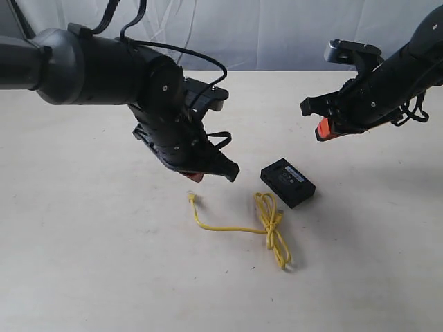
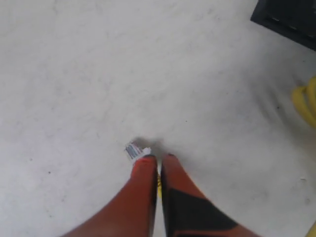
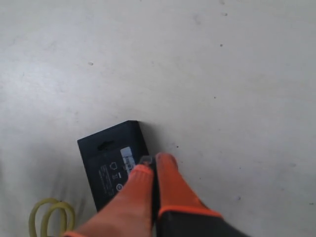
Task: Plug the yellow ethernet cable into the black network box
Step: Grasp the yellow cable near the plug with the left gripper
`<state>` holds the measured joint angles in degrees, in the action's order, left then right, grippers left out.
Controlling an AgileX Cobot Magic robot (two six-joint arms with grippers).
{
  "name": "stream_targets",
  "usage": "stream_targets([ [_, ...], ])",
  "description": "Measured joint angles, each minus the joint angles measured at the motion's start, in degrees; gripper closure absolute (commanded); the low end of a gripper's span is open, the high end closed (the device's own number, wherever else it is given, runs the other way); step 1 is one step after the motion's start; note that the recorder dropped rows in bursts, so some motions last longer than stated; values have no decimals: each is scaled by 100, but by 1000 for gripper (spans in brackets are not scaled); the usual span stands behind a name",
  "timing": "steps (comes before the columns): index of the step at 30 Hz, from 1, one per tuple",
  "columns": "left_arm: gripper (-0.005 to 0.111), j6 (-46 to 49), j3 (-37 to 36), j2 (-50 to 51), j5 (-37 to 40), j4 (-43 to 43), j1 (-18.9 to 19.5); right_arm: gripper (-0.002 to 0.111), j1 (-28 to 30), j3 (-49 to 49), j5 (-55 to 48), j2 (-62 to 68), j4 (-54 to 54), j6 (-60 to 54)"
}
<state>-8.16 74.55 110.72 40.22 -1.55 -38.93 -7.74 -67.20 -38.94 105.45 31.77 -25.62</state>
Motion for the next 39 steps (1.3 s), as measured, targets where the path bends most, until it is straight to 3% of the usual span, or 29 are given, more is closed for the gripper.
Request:
stream_targets([
  [4,71,-265,9,165,53,0,0,109,0,0,0,0,10,0],
  [8,58,-319,9,315,204,0,0,109,0,0,0,0,32,0],
  [17,55,-330,9,414,466,0,0,109,0,0,0,0,32,0],
  [24,66,-330,9,566,646,98,0,109,0,0,0,0,32,0],
  [27,96,-330,9,632,712,155,0,109,0,0,0,0,32,0],
  [29,107,-270,9,632,712,202,0,109,0,0,0,0,32,0],
  [39,107,1724,9,621,702,407,0,109,0,0,0,0,32,0],
])
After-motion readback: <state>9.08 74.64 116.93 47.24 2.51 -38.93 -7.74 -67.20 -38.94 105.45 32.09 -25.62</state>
